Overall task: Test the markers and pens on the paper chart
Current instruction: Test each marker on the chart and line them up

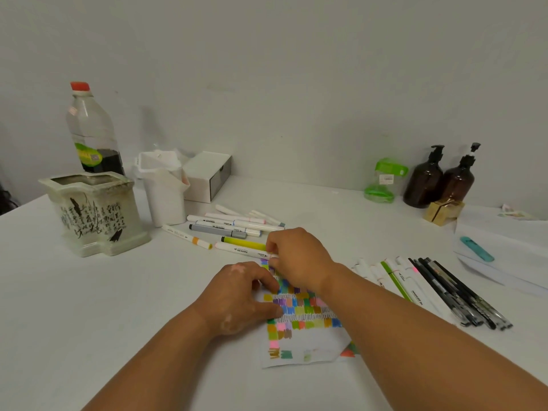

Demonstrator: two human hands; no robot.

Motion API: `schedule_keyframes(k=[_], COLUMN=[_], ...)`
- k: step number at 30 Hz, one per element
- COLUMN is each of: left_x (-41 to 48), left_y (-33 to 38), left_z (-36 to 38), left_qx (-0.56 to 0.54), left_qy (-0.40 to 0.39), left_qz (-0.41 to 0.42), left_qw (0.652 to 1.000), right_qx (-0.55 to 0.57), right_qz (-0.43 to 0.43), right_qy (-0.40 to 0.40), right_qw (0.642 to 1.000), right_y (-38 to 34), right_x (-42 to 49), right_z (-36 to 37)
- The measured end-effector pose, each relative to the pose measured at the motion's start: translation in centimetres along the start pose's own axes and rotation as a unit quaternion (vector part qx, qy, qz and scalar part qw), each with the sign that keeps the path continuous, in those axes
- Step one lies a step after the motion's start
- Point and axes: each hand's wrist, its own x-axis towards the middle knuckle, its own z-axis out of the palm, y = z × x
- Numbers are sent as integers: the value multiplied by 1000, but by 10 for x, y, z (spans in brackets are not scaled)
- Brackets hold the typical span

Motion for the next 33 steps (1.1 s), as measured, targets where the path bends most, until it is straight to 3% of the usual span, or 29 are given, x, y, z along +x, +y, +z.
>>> schedule_keyframes(k=[7, 11, 13, 15, 19, 22, 33], left_x=[-1, -3, -5, -8, -17, -21, -19], left_y=[1, 5, 10, 17, 35, 43, 38], left_z=[0, 0, 0, -2, -3, 2, -1], left_qx=[4, 5, -6, -48, -152, -184, -116], left_qy=[1, 5, 26, 61, 53, 14, 44], left_qz=[3, 1, 8, 34, 96, 118, 123], left_qw=[1000, 1000, 1000, 996, 982, 976, 985], right_qx=[-22, 103, 246, 388, 524, 554, 572], right_qz=[9, 48, 88, 118, 136, 135, 104], right_qy=[-67, -84, -80, -69, -27, 24, 85], right_qw=[997, 990, 962, 911, 840, 821, 809], right_y=[27, 50, 56, 57, 47, 38, 43], right_x=[-34, -76, -97, -113, -123, -122, -127], right_z=[-22, -41, -44, -42, -29, -20, -19])
